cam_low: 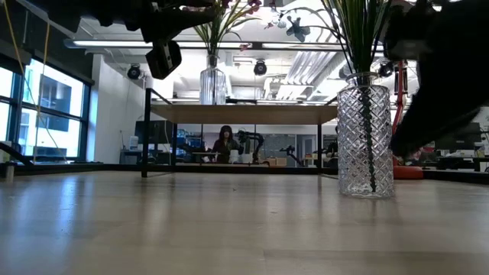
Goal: Pick and place flowers into a vace then onto a shelf
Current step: Put the transparent vase on the shelf
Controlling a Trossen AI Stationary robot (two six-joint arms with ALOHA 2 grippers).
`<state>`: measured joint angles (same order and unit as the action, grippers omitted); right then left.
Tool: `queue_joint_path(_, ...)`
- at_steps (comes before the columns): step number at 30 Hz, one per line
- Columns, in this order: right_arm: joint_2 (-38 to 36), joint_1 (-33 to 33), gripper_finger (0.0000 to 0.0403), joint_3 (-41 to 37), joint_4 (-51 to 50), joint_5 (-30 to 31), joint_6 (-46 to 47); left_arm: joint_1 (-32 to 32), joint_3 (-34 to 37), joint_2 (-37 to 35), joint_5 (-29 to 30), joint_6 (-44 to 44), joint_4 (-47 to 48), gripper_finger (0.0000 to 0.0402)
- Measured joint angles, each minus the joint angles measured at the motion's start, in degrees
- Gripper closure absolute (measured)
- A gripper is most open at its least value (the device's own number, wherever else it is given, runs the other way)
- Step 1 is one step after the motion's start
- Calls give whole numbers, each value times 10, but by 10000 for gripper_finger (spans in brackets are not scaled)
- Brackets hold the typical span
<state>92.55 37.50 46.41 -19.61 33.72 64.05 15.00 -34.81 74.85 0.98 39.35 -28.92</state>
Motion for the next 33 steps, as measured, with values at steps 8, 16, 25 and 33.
queue_joint_path(8, 0, -5, 102, 0, 28, 59, -69, 0, 0, 0, -1, 0, 8, 307)
queue_joint_path(16, 0, -29, 93, 0, 37, 87, -58, 0, 0, 0, 1, 2, 8, 307)
queue_joint_path(25, 12, -68, 42, 0, 90, 55, -113, 0, 0, 0, 2, 2, 8, 307)
queue_joint_path(33, 16, -86, 38, 0, 91, 57, -116, 0, 0, 0, 3, 2, 26, 307)
